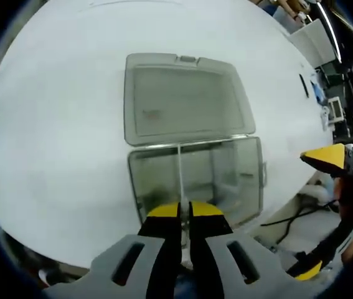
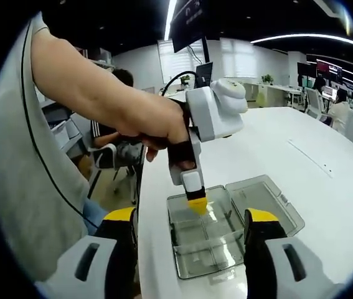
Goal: Insert the divider into the dual guide fixture by aligning both edges with the guide slots and pushing it downward to the bottom, including one-sided entry, uneven engagement, binding, and posture correction.
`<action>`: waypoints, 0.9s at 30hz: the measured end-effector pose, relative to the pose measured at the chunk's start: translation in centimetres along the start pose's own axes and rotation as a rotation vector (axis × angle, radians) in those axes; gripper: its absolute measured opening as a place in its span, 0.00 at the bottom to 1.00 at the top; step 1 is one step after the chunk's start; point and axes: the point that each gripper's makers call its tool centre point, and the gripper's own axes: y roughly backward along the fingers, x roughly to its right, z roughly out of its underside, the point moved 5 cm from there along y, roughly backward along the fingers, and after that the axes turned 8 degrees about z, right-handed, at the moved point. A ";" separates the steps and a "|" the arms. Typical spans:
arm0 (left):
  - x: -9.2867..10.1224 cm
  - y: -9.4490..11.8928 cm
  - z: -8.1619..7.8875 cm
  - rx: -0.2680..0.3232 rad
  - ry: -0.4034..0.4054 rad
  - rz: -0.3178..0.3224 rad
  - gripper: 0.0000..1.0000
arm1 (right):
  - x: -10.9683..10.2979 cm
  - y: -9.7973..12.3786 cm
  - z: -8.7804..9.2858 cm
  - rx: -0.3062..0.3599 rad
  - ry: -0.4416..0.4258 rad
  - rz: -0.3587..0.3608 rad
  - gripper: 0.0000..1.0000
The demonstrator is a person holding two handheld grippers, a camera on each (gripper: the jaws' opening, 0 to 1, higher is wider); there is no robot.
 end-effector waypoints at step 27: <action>0.5 -0.2 0.2 -0.012 -0.021 -0.038 0.00 | 0.1 -0.2 -0.1 0.002 -0.006 -0.005 0.66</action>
